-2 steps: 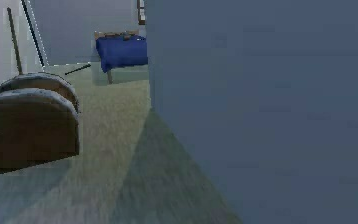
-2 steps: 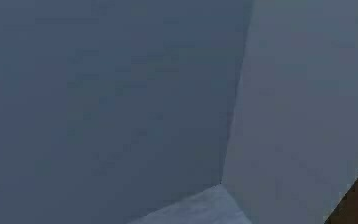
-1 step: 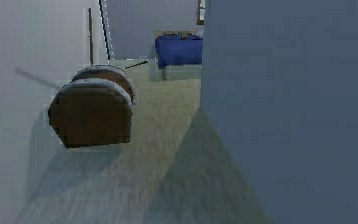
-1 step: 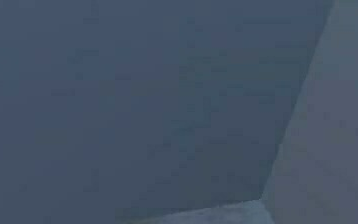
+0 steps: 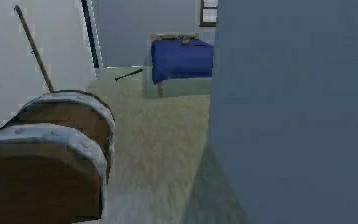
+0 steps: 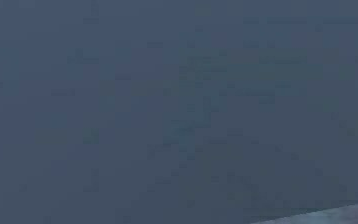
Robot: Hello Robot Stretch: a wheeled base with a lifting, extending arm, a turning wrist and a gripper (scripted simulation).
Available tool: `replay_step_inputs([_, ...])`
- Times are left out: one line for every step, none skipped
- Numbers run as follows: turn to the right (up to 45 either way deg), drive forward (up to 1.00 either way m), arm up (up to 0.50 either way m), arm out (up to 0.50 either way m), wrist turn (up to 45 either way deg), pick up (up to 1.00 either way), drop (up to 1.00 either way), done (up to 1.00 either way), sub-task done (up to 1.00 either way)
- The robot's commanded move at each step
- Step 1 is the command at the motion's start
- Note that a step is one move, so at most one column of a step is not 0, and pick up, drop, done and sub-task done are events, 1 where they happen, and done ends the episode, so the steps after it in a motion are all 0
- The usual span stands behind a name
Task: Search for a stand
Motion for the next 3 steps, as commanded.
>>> replay_step_inputs([0.0, 0.95, 0.00, 0.00, 0.0, 0.00, 0.00, 0.00, 0.00])
replay_step_inputs([-9.0, 0.00, 0.00, 0.00, 0.0, 0.00, 0.00, 0.00, 0.00])
replay_step_inputs([0.0, 1.00, 0.00, 0.00, 0.0, 0.00, 0.00, 0.00, 0.00])
